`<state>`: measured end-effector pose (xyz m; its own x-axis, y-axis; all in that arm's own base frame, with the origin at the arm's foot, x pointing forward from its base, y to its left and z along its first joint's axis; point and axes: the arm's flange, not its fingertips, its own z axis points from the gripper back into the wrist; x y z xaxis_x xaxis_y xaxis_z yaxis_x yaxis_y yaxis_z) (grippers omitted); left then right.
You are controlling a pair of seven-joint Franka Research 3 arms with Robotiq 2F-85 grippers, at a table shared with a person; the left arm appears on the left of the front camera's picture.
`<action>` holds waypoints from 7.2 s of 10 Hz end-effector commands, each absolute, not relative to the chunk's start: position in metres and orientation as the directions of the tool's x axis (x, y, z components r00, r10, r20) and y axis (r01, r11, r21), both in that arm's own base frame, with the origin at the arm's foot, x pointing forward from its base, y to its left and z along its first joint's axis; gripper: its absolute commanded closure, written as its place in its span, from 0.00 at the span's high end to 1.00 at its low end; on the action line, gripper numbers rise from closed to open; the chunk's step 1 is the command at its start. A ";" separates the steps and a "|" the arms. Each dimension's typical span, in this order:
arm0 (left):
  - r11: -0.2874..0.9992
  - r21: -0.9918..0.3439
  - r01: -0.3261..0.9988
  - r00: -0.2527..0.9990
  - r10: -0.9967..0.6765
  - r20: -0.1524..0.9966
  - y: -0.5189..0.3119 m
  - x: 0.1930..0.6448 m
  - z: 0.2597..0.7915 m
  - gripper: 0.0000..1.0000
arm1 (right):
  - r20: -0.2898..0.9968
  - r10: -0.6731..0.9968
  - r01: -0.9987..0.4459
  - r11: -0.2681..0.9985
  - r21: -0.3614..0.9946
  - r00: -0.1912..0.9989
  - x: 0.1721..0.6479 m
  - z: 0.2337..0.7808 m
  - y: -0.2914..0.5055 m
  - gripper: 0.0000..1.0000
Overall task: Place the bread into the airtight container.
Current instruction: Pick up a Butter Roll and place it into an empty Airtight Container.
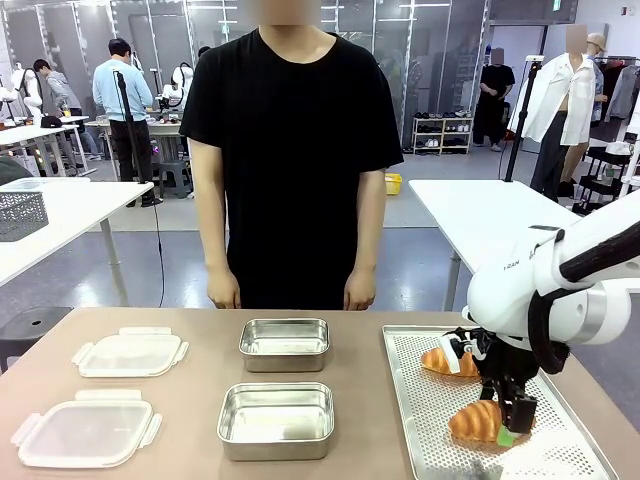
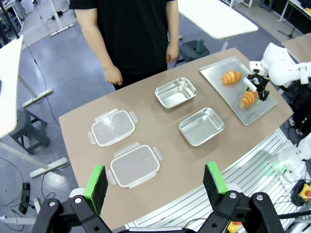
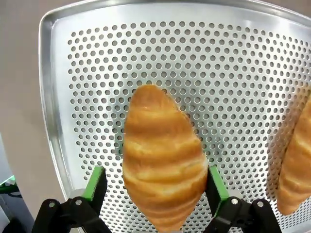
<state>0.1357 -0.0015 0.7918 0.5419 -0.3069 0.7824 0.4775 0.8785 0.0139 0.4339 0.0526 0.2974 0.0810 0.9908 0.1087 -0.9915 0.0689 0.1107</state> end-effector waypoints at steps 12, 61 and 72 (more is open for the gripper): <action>0.877 0.016 0.481 0.534 -0.308 0.787 -0.003 0.134 0.793 1.00 | 0.092 0.995 -0.999 0.043 0.023 0.045 0.414 0.355 0.075 0.52; 0.877 0.016 0.481 0.534 -0.308 0.787 -0.003 0.134 0.793 1.00 | 0.172 0.970 -0.981 0.183 -0.063 0.170 0.375 0.418 0.403 1.00; 0.877 0.016 0.481 0.534 -0.308 0.787 -0.003 0.134 0.793 1.00 | 0.493 0.572 -0.672 0.739 0.036 0.656 0.351 0.513 0.079 1.00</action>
